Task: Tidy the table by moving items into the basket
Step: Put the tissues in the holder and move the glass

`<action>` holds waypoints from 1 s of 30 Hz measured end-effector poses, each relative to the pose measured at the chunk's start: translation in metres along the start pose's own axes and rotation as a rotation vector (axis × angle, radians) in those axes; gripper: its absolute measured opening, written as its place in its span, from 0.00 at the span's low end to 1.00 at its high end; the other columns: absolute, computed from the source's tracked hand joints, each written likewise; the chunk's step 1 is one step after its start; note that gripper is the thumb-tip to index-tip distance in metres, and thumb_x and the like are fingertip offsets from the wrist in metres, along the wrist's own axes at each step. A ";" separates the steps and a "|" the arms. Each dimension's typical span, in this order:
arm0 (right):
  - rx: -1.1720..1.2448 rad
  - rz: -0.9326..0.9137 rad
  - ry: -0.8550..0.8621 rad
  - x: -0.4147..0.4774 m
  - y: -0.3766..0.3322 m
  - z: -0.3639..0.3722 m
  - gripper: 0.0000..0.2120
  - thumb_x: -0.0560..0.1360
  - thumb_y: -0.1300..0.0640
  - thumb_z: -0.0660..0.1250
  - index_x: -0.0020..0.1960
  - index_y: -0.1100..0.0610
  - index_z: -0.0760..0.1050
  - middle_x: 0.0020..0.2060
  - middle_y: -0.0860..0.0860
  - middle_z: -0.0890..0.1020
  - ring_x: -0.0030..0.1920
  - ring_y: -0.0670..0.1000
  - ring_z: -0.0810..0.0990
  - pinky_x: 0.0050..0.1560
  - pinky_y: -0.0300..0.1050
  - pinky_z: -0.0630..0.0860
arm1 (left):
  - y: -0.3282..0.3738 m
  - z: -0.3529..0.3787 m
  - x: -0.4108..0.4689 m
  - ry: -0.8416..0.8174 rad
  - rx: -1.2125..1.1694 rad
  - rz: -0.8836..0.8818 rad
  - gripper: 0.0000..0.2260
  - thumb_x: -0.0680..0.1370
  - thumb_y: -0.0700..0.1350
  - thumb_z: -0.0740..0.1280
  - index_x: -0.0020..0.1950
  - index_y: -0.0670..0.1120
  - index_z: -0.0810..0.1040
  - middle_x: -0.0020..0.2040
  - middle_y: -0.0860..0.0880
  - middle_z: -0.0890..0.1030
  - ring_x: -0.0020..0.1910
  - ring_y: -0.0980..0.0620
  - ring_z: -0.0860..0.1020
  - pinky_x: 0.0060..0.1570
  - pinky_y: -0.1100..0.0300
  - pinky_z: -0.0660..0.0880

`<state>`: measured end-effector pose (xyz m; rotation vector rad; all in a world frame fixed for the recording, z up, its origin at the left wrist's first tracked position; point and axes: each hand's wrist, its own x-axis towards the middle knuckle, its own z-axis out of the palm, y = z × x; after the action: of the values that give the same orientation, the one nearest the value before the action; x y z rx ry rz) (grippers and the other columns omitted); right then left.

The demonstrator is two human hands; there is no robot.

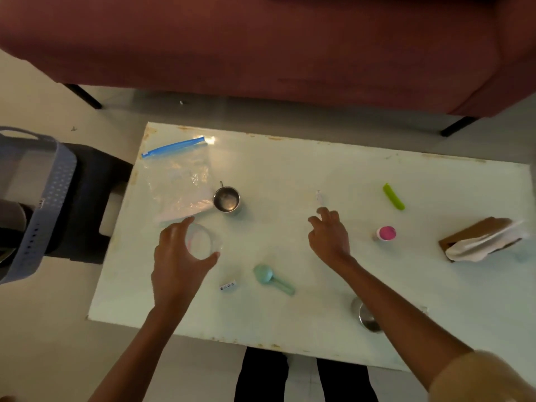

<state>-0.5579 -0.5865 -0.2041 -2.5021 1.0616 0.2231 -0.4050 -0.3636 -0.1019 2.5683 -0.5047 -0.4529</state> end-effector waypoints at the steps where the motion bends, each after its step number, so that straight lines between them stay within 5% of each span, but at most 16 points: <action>1: -0.065 -0.011 -0.016 0.010 0.007 -0.001 0.14 0.71 0.65 0.60 0.56 0.63 0.75 0.67 0.58 0.69 0.63 0.60 0.69 0.51 0.52 0.75 | 0.013 0.006 0.002 -0.013 -0.003 0.032 0.35 0.63 0.51 0.78 0.66 0.56 0.66 0.65 0.51 0.71 0.62 0.46 0.72 0.55 0.44 0.75; 8: -0.137 -0.021 -0.177 0.053 0.023 0.011 0.25 0.78 0.59 0.54 0.73 0.61 0.56 0.76 0.56 0.49 0.75 0.57 0.52 0.72 0.53 0.58 | 0.084 0.068 0.034 -0.178 0.007 0.259 0.35 0.63 0.51 0.77 0.67 0.54 0.67 0.64 0.51 0.71 0.63 0.49 0.71 0.53 0.48 0.76; 12: -0.072 -0.060 -0.093 0.038 0.020 0.025 0.25 0.75 0.65 0.55 0.72 0.66 0.57 0.76 0.57 0.52 0.75 0.57 0.56 0.71 0.52 0.63 | 0.105 0.102 0.052 -0.243 0.030 0.272 0.37 0.62 0.51 0.77 0.68 0.54 0.65 0.66 0.49 0.70 0.62 0.46 0.71 0.55 0.47 0.76; 16: -0.095 -0.050 -0.012 -0.003 0.018 0.043 0.29 0.63 0.66 0.67 0.64 0.67 0.71 0.68 0.59 0.72 0.63 0.59 0.76 0.55 0.51 0.78 | 0.117 0.128 0.062 -0.254 0.054 0.312 0.36 0.64 0.51 0.77 0.68 0.53 0.65 0.66 0.48 0.69 0.62 0.44 0.71 0.56 0.47 0.75; 24: -0.075 -0.060 0.006 -0.045 0.023 0.058 0.31 0.58 0.60 0.72 0.62 0.62 0.75 0.68 0.58 0.72 0.64 0.58 0.75 0.62 0.54 0.74 | 0.141 0.153 0.076 -0.265 0.119 0.367 0.35 0.64 0.51 0.76 0.68 0.55 0.65 0.67 0.50 0.68 0.63 0.43 0.71 0.52 0.47 0.75; 27: 0.069 -0.129 0.194 -0.036 0.033 0.038 0.24 0.63 0.59 0.71 0.59 0.60 0.77 0.65 0.60 0.75 0.62 0.59 0.76 0.64 0.59 0.70 | 0.146 0.161 0.078 -0.274 0.124 0.368 0.35 0.64 0.51 0.76 0.69 0.55 0.65 0.68 0.50 0.67 0.63 0.43 0.71 0.52 0.46 0.75; 30: 0.194 0.104 0.585 -0.025 0.066 -0.006 0.19 0.67 0.57 0.64 0.57 0.59 0.77 0.61 0.60 0.77 0.62 0.56 0.71 0.65 0.53 0.63 | 0.147 0.166 0.079 -0.273 0.117 0.352 0.36 0.64 0.50 0.76 0.69 0.55 0.65 0.68 0.50 0.67 0.63 0.43 0.71 0.52 0.45 0.75</action>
<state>-0.6225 -0.6143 -0.2120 -2.3852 1.3524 -0.5918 -0.4410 -0.5821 -0.1821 2.4628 -1.0872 -0.6643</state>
